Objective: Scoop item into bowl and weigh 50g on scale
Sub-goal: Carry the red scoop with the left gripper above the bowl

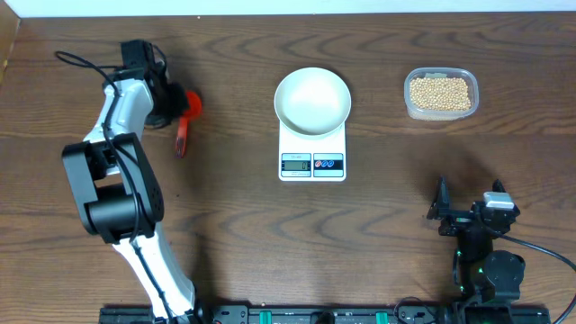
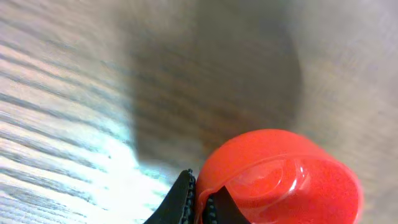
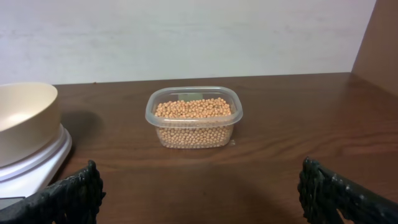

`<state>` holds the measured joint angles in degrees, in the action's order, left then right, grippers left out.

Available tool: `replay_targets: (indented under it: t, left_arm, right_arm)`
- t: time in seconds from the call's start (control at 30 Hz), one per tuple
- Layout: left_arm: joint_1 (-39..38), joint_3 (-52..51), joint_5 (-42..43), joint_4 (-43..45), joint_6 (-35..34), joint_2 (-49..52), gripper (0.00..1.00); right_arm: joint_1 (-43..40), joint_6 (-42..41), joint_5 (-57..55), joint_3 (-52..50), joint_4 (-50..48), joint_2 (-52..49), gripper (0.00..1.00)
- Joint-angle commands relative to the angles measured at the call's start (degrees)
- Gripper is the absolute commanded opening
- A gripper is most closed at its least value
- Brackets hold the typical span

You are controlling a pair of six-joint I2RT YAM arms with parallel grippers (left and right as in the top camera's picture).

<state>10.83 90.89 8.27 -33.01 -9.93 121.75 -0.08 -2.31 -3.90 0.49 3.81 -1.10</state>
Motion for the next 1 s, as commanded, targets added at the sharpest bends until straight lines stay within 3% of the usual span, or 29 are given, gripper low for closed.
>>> replay_targets:
  t: [0.0, 0.07, 0.33, 0.7, 0.97]
  left_arm:
    - [0.42, 1.99, 0.28, 2.43, -14.25, -5.25, 0.07]
    - [0.39, 1.99, 0.28, 4.70, -24.52, -7.89, 0.07]
    - [0.24, 1.99, 1.70, 8.33, -50.82, -15.76, 0.07]
    - [-5.64, 1.99, 17.18, 10.49, -69.59, -19.87, 0.07]
    - [-17.27, 1.99, 13.73, 22.77, -78.18, -19.87, 0.07]
  right_arm:
    - [0.44, 0.24, -0.46, -0.17, 0.04, 0.09, 0.99]
    - [0.44, 0.24, -0.46, -0.17, 0.04, 0.09, 0.99]
    - [0.46, 0.24, -0.46, -0.17, 0.04, 0.09, 0.99]
    - [0.44, 0.24, -0.46, -0.17, 0.04, 0.09, 0.99]
    - [0.44, 0.24, -0.46, -0.17, 0.04, 0.09, 0.99]
